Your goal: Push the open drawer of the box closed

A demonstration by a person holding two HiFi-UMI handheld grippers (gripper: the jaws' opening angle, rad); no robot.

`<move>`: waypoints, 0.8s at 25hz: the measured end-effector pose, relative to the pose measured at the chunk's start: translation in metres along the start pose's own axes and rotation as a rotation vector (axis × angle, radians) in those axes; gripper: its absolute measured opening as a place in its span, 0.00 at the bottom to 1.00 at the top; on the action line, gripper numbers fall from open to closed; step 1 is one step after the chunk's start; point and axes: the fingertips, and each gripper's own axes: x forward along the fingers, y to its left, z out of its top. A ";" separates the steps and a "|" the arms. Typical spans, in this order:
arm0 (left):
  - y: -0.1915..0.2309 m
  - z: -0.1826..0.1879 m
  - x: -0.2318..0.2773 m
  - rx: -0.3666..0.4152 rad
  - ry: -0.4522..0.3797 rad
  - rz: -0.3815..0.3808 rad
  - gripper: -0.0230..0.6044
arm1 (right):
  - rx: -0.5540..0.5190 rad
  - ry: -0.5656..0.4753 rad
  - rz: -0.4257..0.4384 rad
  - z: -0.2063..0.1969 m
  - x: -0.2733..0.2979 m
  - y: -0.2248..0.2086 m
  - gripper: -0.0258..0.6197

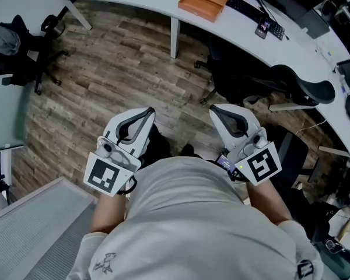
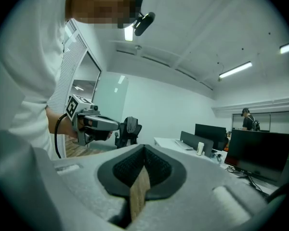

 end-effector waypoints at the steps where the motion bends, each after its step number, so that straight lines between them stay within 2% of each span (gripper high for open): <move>1: 0.013 0.000 -0.004 -0.006 -0.002 0.008 0.03 | 0.000 0.002 0.006 0.003 0.013 0.000 0.04; 6: 0.080 0.000 -0.025 -0.016 -0.004 0.026 0.03 | -0.017 0.019 0.026 0.019 0.083 0.003 0.04; 11: 0.136 0.004 -0.045 -0.011 -0.005 0.003 0.03 | -0.001 0.007 0.014 0.037 0.143 0.007 0.04; 20: 0.191 0.006 -0.061 0.003 -0.011 -0.054 0.03 | -0.035 0.021 -0.034 0.048 0.195 0.022 0.04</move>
